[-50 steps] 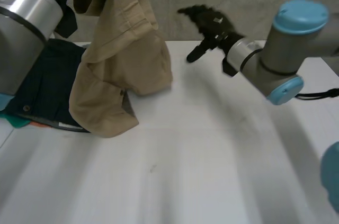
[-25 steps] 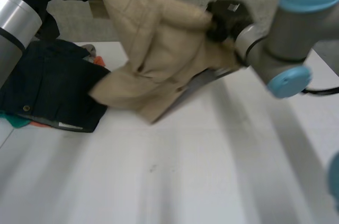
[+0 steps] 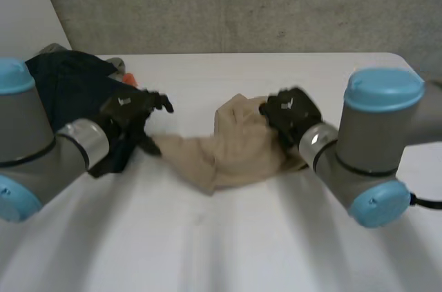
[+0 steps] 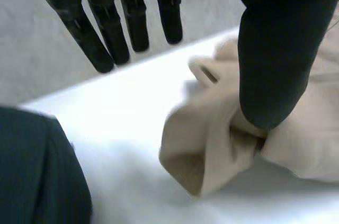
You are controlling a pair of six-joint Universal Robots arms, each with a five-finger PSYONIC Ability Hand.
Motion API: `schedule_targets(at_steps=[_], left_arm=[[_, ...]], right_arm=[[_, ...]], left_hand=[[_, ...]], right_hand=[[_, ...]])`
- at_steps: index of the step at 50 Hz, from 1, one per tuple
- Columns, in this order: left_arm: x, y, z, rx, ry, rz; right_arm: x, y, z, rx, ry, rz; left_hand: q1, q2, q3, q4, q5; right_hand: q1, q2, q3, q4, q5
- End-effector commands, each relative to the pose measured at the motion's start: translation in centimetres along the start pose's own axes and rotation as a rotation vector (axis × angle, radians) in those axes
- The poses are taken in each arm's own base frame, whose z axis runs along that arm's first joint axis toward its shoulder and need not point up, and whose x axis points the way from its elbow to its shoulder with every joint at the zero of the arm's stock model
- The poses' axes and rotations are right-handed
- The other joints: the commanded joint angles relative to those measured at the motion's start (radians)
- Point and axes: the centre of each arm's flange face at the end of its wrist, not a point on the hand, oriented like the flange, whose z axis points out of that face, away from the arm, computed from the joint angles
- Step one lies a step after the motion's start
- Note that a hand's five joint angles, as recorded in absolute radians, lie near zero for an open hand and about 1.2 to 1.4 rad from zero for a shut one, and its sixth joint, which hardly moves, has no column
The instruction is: Fold the laundry.
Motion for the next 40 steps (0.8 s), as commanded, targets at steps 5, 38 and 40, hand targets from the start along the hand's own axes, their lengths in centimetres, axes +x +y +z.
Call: schedule_targets(at_steps=[5,38,40], left_arm=[[0.0,-2.7,-2.8,-0.053,-0.068,0.079],[3.0,0.0,-0.1,-0.290,0.007,0.107],[3.1,0.6,0.2,-0.299,0.008,0.116]], right_arm=[[2.1,-0.9,-1.5,-0.027,0.081,0.047],[2.2,4.4,-10.0,-0.165,0.158,0.130],[2.2,4.6,-10.1,-0.162,0.167,0.133]], left_hand=[[-0.258,-0.283,-0.290,-0.279,-0.277],[-0.258,-0.283,-0.290,-0.279,-0.277],[-0.258,-0.283,-0.290,-0.279,-0.277]], right_hand=[[-0.451,-0.449,-0.457,-0.477,-0.467],[-0.484,-0.482,-0.490,-0.510,-0.500],[-0.472,-0.470,-0.478,-0.498,-0.488]])
